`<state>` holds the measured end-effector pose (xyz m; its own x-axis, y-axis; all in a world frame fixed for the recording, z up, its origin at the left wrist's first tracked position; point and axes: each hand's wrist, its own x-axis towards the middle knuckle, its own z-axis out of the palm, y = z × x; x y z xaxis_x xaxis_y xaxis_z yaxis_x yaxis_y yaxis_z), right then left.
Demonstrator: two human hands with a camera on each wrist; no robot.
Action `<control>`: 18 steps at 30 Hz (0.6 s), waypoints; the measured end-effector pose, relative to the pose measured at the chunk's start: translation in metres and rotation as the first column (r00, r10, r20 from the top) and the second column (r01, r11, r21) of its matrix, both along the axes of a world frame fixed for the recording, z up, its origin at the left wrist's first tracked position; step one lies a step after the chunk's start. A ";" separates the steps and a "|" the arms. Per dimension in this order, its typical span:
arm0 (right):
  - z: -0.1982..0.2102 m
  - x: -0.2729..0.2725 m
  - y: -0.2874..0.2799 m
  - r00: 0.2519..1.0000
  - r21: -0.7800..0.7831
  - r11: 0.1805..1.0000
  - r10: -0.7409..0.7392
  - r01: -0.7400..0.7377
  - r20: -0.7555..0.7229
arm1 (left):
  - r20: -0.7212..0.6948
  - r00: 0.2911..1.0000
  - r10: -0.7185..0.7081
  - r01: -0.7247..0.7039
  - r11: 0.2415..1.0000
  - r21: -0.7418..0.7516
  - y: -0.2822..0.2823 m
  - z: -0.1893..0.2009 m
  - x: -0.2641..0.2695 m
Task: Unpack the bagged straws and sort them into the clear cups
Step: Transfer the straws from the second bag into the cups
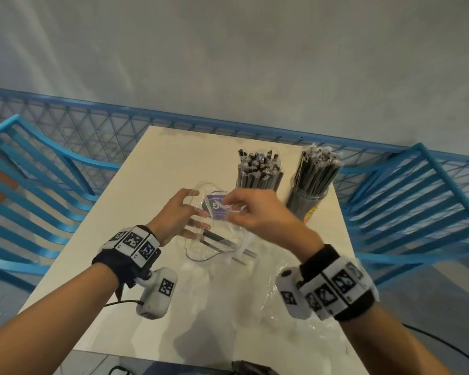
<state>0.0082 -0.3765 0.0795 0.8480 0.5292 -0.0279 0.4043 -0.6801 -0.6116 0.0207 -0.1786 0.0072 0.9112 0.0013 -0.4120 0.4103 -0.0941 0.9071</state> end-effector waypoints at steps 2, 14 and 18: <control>-0.019 -0.002 0.017 0.997 -0.058 0.997 0.050 -0.053 -0.067 | 0.012 1.000 0.000 0.000 1.000 -0.003 0.001 0.001 -0.001; -0.078 0.002 0.050 0.997 -0.346 0.935 0.076 -0.078 -0.021 | 0.032 0.998 0.061 -0.059 0.997 -0.043 0.010 0.003 -0.012; -0.070 0.006 0.045 0.998 -0.198 0.979 0.062 -0.058 0.015 | 0.028 0.997 0.079 -0.077 0.996 -0.047 0.013 0.002 -0.013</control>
